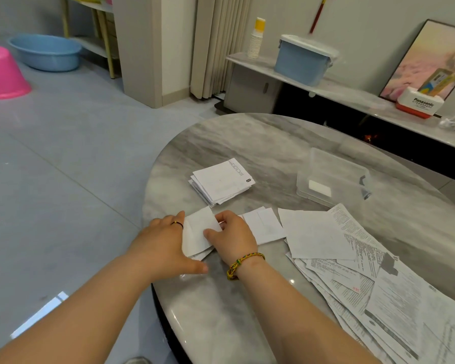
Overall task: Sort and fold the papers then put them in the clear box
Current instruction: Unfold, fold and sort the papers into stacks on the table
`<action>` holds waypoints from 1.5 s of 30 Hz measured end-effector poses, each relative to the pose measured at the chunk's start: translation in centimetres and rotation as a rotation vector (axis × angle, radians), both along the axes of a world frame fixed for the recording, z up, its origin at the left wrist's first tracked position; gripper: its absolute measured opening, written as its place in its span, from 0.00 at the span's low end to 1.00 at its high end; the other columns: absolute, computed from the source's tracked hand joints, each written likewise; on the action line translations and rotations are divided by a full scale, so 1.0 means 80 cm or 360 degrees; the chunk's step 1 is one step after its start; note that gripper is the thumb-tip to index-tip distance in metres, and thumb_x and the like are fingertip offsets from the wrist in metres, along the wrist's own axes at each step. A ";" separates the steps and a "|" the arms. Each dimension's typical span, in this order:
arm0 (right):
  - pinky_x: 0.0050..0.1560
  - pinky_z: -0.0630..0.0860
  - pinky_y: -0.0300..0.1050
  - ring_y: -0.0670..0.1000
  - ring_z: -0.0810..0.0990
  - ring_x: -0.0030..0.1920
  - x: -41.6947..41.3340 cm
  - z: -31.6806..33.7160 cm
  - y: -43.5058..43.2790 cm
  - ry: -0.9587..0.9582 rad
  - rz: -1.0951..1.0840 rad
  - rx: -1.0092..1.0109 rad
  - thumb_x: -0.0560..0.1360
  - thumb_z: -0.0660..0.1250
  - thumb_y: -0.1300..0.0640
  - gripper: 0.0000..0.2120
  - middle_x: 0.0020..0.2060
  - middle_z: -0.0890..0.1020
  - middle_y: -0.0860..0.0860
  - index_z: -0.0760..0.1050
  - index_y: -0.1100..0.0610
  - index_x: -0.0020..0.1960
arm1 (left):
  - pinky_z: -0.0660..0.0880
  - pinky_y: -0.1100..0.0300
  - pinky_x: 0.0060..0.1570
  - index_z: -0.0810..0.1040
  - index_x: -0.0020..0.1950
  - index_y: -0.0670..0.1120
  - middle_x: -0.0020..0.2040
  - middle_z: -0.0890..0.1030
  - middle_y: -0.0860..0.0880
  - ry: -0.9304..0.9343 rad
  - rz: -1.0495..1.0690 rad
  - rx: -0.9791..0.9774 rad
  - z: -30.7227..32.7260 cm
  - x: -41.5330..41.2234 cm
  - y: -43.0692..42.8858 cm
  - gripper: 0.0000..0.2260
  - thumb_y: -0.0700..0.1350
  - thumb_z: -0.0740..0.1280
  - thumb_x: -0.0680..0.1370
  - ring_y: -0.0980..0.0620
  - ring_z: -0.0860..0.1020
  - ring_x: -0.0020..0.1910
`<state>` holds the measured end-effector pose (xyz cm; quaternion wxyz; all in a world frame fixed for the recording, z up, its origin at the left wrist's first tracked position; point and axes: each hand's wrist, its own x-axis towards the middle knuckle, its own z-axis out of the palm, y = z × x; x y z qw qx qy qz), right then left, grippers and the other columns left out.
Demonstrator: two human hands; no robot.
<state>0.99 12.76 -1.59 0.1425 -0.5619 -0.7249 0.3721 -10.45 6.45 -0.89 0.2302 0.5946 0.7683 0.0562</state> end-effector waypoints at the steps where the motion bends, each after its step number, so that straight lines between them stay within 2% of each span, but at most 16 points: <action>1: 0.52 0.72 0.43 0.52 0.78 0.54 0.000 0.000 0.000 -0.0016 -0.0006 0.0016 0.74 0.64 0.55 0.14 0.55 0.79 0.51 0.71 0.55 0.59 | 0.60 0.59 0.68 0.43 0.76 0.44 0.74 0.57 0.50 0.0031 0.0011 0.0021 -0.002 0.007 0.001 0.52 0.64 0.69 0.65 0.49 0.56 0.73; 6: 0.56 0.70 0.44 0.52 0.73 0.60 0.005 0.000 0.002 -0.0140 0.0013 0.0229 0.74 0.65 0.53 0.21 0.60 0.74 0.51 0.67 0.54 0.64 | 0.64 0.59 0.64 0.46 0.76 0.45 0.72 0.62 0.50 0.0091 0.0090 0.0119 -0.009 0.013 0.009 0.45 0.59 0.68 0.69 0.49 0.60 0.70; 9: 0.60 0.68 0.43 0.52 0.69 0.63 0.009 -0.003 0.007 -0.0219 0.0064 0.0323 0.74 0.64 0.53 0.20 0.61 0.72 0.51 0.68 0.54 0.65 | 0.67 0.59 0.60 0.55 0.73 0.47 0.68 0.67 0.50 0.0104 0.0077 0.0143 -0.010 0.010 0.012 0.38 0.57 0.68 0.70 0.49 0.64 0.68; 11: 0.60 0.66 0.42 0.52 0.68 0.63 0.011 -0.007 0.009 -0.0248 0.0093 0.0302 0.75 0.63 0.54 0.19 0.62 0.73 0.51 0.69 0.54 0.65 | 0.67 0.59 0.59 0.56 0.72 0.47 0.67 0.68 0.50 0.0097 0.0062 0.0146 -0.010 0.008 0.012 0.36 0.56 0.68 0.70 0.49 0.64 0.67; 16: 0.58 0.65 0.40 0.51 0.69 0.61 0.014 -0.012 0.011 -0.0182 0.0073 0.0266 0.76 0.61 0.55 0.16 0.58 0.77 0.50 0.71 0.54 0.63 | 0.62 0.58 0.66 0.46 0.76 0.46 0.74 0.59 0.50 0.0107 0.0024 0.0124 -0.008 0.010 0.012 0.45 0.61 0.68 0.69 0.49 0.58 0.72; 18: 0.58 0.66 0.40 0.51 0.69 0.60 0.015 -0.012 0.012 -0.0175 0.0061 0.0262 0.76 0.61 0.55 0.15 0.56 0.79 0.49 0.72 0.54 0.62 | 0.60 0.58 0.68 0.46 0.76 0.47 0.75 0.57 0.51 0.0102 0.0039 0.0148 -0.008 0.014 0.012 0.46 0.63 0.67 0.69 0.49 0.57 0.73; 25: 0.58 0.66 0.40 0.51 0.70 0.60 0.021 -0.011 0.010 -0.0097 0.0010 0.0243 0.76 0.61 0.54 0.15 0.54 0.80 0.50 0.72 0.55 0.62 | 0.59 0.58 0.67 0.47 0.76 0.49 0.73 0.60 0.51 0.0168 0.0019 0.0170 -0.010 0.016 0.014 0.42 0.61 0.66 0.70 0.49 0.59 0.71; 29: 0.58 0.66 0.39 0.51 0.71 0.59 0.030 -0.008 0.010 0.0009 -0.0083 0.0260 0.76 0.61 0.55 0.14 0.49 0.79 0.49 0.73 0.56 0.60 | 0.57 0.58 0.69 0.45 0.76 0.49 0.75 0.56 0.52 0.0145 -0.0009 0.0134 -0.006 0.016 0.013 0.46 0.63 0.68 0.68 0.50 0.57 0.73; 33: 0.58 0.68 0.41 0.52 0.73 0.58 0.052 0.002 0.009 0.0114 -0.0180 0.0296 0.76 0.62 0.56 0.13 0.42 0.74 0.45 0.74 0.58 0.59 | 0.50 0.57 0.72 0.43 0.76 0.48 0.77 0.49 0.52 0.0159 -0.0054 0.0161 0.002 0.020 0.010 0.49 0.66 0.67 0.67 0.51 0.50 0.75; 37: 0.56 0.68 0.41 0.53 0.73 0.58 0.096 0.014 0.015 0.0145 -0.0325 0.0324 0.75 0.64 0.57 0.12 0.36 0.72 0.39 0.74 0.58 0.58 | 0.40 0.57 0.73 0.43 0.76 0.50 0.77 0.47 0.53 0.0129 -0.0189 0.0325 0.011 0.042 0.012 0.45 0.67 0.62 0.70 0.54 0.45 0.76; 39: 0.54 0.67 0.40 0.53 0.73 0.58 0.127 0.021 0.020 0.0122 -0.0425 0.0353 0.75 0.64 0.58 0.12 0.39 0.74 0.44 0.75 0.59 0.57 | 0.38 0.59 0.72 0.45 0.76 0.51 0.76 0.47 0.54 0.0104 -0.0324 0.0416 0.013 0.060 0.014 0.39 0.68 0.57 0.72 0.56 0.44 0.75; 41: 0.54 0.67 0.40 0.54 0.74 0.58 0.155 0.024 0.026 0.0083 -0.0515 0.0356 0.75 0.64 0.59 0.12 0.44 0.76 0.48 0.75 0.60 0.57 | 0.40 0.63 0.72 0.49 0.75 0.53 0.76 0.48 0.56 0.0057 -0.0447 0.0458 0.013 0.077 0.015 0.33 0.65 0.54 0.75 0.58 0.46 0.75; 45: 0.61 0.66 0.47 0.56 0.69 0.63 0.203 0.024 0.039 -0.0131 -0.0652 0.0330 0.75 0.64 0.58 0.13 0.57 0.77 0.55 0.75 0.59 0.59 | 0.48 0.66 0.70 0.53 0.75 0.53 0.75 0.52 0.58 0.0004 -0.0676 0.0410 0.007 0.111 0.016 0.27 0.58 0.56 0.78 0.60 0.50 0.74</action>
